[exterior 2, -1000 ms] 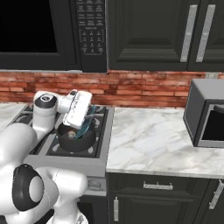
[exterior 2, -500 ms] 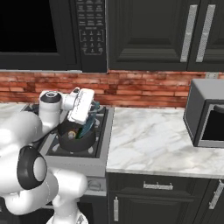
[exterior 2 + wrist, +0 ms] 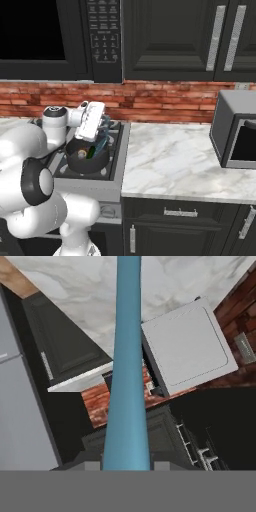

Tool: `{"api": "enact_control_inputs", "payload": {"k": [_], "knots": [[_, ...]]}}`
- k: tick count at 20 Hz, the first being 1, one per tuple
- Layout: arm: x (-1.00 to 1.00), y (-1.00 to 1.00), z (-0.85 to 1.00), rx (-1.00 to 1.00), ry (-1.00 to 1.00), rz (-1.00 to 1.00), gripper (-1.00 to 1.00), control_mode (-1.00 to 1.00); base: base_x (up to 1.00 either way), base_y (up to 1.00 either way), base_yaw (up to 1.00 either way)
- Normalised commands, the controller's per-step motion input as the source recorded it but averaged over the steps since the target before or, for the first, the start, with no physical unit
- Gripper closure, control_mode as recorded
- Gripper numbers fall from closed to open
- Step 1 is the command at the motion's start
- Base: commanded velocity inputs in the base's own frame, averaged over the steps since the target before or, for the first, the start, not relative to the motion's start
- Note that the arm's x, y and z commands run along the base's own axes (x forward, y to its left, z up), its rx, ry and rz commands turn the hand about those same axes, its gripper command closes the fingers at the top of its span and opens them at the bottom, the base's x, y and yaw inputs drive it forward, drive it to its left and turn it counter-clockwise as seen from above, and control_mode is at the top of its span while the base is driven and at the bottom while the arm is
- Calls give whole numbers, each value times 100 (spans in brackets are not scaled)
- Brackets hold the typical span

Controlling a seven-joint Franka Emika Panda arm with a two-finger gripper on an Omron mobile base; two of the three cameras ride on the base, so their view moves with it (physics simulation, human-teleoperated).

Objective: Put the mushroom and cucumber in the pot. Retrieve the spatula and lightly stir the vegetables in the pot.

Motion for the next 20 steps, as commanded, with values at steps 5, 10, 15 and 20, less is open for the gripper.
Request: {"api": "enact_control_inputs", "payload": {"k": [5, 10, 15, 20], "knots": [[0, 22, -3, 0, 0, 0, 100, -100, 0, 0, 0], [0, 18, 0, 1, 0, 0, 100, -100, 0, 0, 0], [-26, 16, 0, 2, 0, 0, 100, -100, 0, 0, 0], [-12, 13, 17, 5, -4, 0, 100, -100, 0, 0, 0]]}}
